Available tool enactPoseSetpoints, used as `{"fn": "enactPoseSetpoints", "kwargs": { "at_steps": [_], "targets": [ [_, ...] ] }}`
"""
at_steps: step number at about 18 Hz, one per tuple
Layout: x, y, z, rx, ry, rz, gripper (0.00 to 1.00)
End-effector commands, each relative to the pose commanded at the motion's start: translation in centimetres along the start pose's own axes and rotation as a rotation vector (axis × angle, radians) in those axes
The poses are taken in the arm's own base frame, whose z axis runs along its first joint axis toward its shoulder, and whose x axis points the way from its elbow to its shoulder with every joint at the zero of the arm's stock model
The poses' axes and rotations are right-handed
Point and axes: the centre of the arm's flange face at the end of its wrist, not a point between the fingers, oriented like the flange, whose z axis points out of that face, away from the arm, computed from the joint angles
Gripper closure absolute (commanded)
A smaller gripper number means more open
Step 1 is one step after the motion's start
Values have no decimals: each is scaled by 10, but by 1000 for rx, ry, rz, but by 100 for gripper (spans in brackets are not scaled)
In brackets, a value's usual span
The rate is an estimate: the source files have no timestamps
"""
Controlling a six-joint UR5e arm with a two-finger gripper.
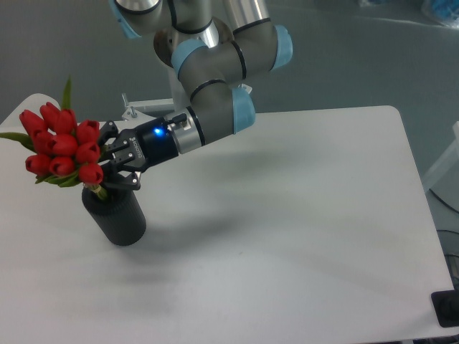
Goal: Insert the flowers into the vase
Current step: 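Lower the tulip stems down into the black vase, then open the gripper to release the tulips in the vase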
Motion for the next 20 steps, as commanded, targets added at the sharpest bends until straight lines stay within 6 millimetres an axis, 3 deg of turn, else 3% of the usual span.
{"fn": "enactPoseSetpoints", "kwargs": {
  "at_steps": [5, 7, 13, 18, 20],
  "targets": [
    [3, 33, 1, -1, 2, 28, 76],
    [1, 40, 1, -3, 3, 12, 71],
    [-3, 58, 1, -40, 7, -17, 50],
    [-6, 58, -7, -40, -9, -21, 20],
    [-7, 58, -9, -38, -12, -23, 15]
  ]
}}
